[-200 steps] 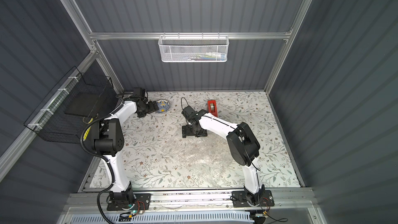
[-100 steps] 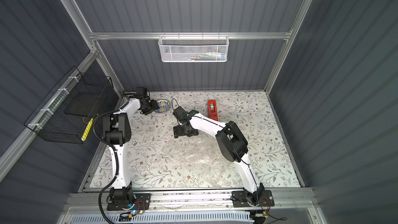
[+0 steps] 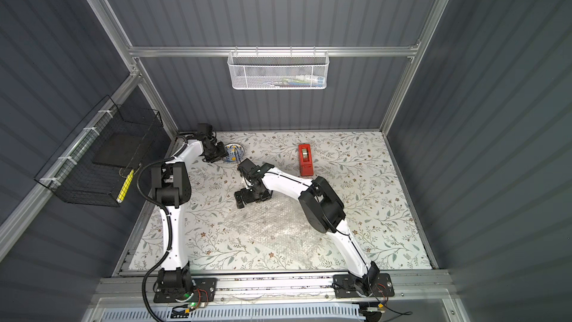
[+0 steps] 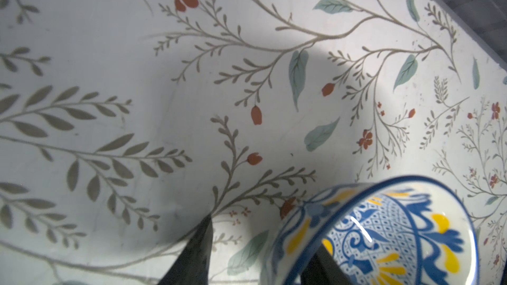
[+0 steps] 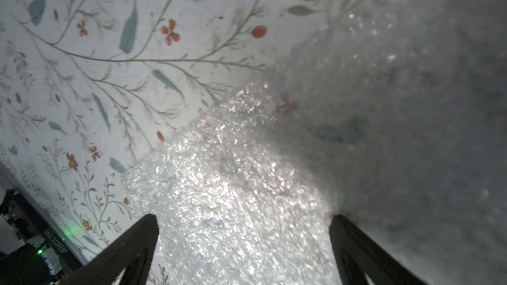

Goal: Wrap bowls in bubble wrap
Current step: Adjust the bubble wrap at the center of the board, then pick up the bowl from the center of the board.

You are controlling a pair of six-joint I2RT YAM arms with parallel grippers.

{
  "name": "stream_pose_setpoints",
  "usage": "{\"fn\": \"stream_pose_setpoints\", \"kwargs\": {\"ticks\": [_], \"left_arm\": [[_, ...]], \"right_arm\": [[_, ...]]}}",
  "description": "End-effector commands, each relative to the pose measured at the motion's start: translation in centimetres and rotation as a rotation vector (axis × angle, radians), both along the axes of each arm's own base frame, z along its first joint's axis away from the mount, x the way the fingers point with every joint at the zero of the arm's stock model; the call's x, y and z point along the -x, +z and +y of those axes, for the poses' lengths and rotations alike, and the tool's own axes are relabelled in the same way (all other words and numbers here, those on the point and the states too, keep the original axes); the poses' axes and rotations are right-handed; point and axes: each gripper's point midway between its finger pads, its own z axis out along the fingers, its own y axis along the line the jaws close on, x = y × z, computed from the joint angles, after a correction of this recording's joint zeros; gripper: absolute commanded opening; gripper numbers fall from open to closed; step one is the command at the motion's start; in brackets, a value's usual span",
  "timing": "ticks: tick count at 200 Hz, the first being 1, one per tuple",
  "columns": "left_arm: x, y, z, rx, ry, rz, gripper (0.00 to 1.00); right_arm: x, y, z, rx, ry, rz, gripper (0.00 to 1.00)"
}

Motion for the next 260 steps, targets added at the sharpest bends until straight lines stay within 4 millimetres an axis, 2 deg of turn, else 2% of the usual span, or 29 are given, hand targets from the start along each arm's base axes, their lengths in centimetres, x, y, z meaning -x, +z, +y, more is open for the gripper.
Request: {"fn": "stream_pose_setpoints", "kwargs": {"ticks": [1, 31, 83, 105, 143, 177, 199, 220, 244, 247, 260], "left_arm": [[0.7, -1.2, 0.3, -0.030, -0.022, 0.050, 0.44], [1.4, -1.7, 0.6, -0.054, -0.032, 0.069, 0.40], [1.9, -2.5, 0.4, -0.043, -0.041, 0.082, 0.32], [2.0, -2.5, 0.3, -0.040, -0.040, 0.083, 0.28], [2.2, -2.1, 0.1, -0.025, -0.044, 0.072, 0.18], [2.3, -1.9, 0.1, -0.025, -0.046, 0.072, 0.08], [2.4, -1.7, 0.0, -0.020, -0.051, 0.072, 0.00], [2.6, -0.9, -0.1, -0.019, -0.052, 0.058, 0.00], [3.1, 0.5, -0.1, -0.018, -0.058, 0.040, 0.00], [3.1, 0.7, -0.2, -0.016, -0.060, 0.038, 0.00], [3.5, 2.0, -0.2, -0.010, -0.061, 0.021, 0.00]], "right_arm": [[3.0, 0.2, 2.5, -0.094, 0.151, 0.061, 0.99], [5.3, 0.9, 4.1, -0.174, 0.249, 0.097, 0.99], [6.2, 0.7, 4.5, -0.208, 0.255, 0.131, 0.99], [5.6, 1.8, 4.1, -0.207, 0.228, 0.067, 0.99], [2.7, 7.2, 2.9, -0.275, 0.114, -0.105, 0.99], [1.2, 12.5, 1.3, -0.380, 0.018, -0.211, 0.99], [-0.1, 14.4, -1.1, -0.361, -0.087, -0.278, 0.99], [-1.4, 15.1, -4.8, -0.320, -0.245, -0.297, 0.99], [-2.2, 14.3, -11.2, -0.266, -0.487, -0.231, 0.99], [-1.8, 13.7, -12.7, -0.234, -0.524, -0.207, 0.99], [-0.9, 12.3, -16.5, -0.168, -0.628, -0.183, 0.99]]}}
